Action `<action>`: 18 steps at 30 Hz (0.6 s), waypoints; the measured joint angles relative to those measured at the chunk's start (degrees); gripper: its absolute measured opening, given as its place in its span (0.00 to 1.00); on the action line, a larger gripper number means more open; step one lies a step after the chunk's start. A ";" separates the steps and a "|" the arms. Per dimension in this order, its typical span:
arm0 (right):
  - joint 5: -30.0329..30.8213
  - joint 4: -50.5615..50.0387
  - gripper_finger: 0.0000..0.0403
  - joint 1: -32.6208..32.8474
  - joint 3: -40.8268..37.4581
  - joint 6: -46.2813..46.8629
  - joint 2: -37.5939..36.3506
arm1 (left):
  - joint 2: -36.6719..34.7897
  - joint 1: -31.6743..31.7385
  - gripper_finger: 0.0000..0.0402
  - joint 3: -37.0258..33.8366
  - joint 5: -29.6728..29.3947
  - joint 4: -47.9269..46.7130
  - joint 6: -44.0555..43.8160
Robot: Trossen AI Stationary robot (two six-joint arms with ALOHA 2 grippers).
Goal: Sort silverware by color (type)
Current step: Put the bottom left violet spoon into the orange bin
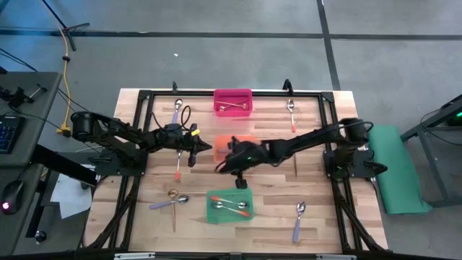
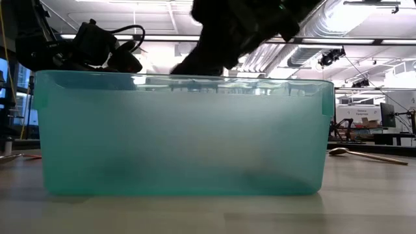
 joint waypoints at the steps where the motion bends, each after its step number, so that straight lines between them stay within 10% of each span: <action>1: 1.10 3.05 0.00 -0.40 -2.60 0.03 -1.25 | 0.00 -0.17 0.00 0.00 0.02 -0.05 -0.49; 9: 8.14 31.04 0.00 -3.33 -22.77 0.10 -9.23 | -3.68 -4.91 0.00 1.67 -0.13 -7.79 -3.58; 18: 17.31 54.33 0.00 -1.45 -41.68 5.16 -14.81 | -14.46 -15.24 0.00 14.10 -11.33 -47.72 -5.83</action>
